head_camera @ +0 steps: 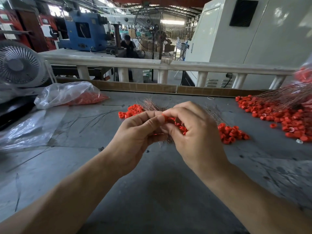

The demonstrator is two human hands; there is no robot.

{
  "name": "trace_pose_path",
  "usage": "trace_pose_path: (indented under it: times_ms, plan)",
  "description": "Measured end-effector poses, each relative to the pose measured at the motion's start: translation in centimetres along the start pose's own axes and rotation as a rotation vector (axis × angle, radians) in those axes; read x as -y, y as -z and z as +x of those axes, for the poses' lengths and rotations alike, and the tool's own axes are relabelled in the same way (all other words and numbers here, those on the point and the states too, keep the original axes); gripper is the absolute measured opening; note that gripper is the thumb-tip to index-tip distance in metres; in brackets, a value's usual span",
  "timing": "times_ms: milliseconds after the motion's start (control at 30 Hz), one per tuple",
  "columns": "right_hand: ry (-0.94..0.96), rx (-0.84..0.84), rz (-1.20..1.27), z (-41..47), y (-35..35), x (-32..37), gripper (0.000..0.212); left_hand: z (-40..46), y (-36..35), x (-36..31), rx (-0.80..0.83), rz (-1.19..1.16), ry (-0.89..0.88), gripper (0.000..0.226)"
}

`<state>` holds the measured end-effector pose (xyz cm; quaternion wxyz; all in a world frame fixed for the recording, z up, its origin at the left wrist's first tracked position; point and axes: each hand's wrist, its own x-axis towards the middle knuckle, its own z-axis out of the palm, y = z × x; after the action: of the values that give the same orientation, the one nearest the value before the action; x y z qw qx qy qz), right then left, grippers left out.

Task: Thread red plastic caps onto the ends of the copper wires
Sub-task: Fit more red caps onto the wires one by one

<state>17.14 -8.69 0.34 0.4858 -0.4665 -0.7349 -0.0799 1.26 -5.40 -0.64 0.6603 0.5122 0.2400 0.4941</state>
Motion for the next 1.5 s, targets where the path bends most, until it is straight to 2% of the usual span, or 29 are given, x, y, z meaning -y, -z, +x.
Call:
trace_pose_path:
  times_ms: [200,367,600,800,967,1167,1367,1500]
  plan:
    - [0.054,-0.047,-0.116,-0.2,-0.2,0.1,0.009,-0.1,-0.2,0.0,-0.026,0.007,0.026,0.031]
    - [0.105,-0.103,-0.143,-0.1,-0.3,-0.4,0.004,-0.2,-0.1,-0.2,0.018,-0.019,0.045,0.022]
    - [0.141,-0.058,-0.153,0.1,0.1,-0.9,0.002,-0.3,-0.2,-0.1,0.033,0.064,0.064,0.021]
    - [0.178,-0.069,-0.139,0.1,0.0,-1.3,0.007,-0.3,-0.2,-0.2,0.047,0.070,0.060,0.026]
    - [0.234,-0.034,-0.131,0.6,0.2,-1.6,0.015,-0.2,0.1,-0.2,-0.013,0.074,0.018,0.025]
    - [0.179,0.043,-0.111,0.1,0.1,-1.4,0.023,0.0,0.3,0.0,-0.090,0.115,-0.051,0.029]
    - [0.120,0.048,-0.043,0.2,0.0,-1.6,0.015,-0.1,0.6,0.1,-0.068,0.123,-0.005,0.025]
    - [0.021,0.055,-0.033,0.2,0.0,-2.0,0.024,0.0,0.8,0.0,-0.112,0.190,0.007,0.025]
